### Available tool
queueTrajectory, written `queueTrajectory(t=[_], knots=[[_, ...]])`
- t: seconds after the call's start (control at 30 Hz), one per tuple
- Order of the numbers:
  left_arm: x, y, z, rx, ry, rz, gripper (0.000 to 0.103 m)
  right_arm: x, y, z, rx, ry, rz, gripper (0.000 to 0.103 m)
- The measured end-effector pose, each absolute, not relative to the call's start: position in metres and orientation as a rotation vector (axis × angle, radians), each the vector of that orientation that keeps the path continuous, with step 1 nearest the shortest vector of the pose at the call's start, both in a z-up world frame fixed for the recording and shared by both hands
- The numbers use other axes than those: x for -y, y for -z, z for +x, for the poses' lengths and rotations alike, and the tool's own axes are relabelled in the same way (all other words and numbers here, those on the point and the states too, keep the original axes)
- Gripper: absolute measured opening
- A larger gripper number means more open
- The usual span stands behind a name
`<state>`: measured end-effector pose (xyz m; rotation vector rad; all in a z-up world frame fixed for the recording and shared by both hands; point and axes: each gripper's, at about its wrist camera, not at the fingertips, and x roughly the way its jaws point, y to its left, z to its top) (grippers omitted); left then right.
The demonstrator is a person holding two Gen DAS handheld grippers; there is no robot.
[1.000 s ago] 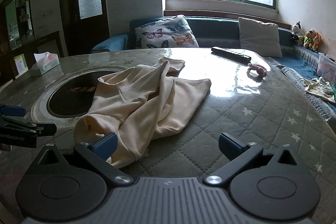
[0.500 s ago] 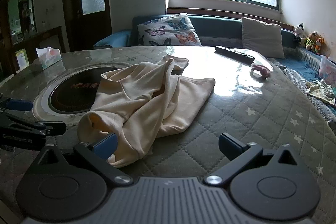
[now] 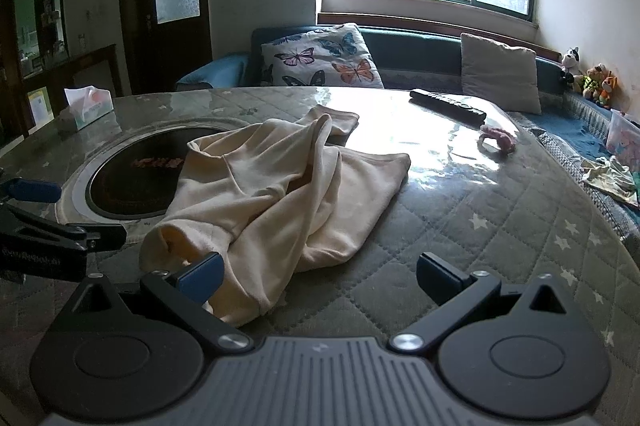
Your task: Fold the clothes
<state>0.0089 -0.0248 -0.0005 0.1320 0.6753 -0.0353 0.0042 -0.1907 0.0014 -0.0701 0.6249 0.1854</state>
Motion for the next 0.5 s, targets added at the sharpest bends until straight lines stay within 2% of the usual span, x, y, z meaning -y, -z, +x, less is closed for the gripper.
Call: queueTrajectory(t=[0.5], knots=[[0.027,0.008,0.012,-0.715,0.034,0.148,0.103,0.178,0.005,0.016,-0.655,-0.179,-0.063,0.103]])
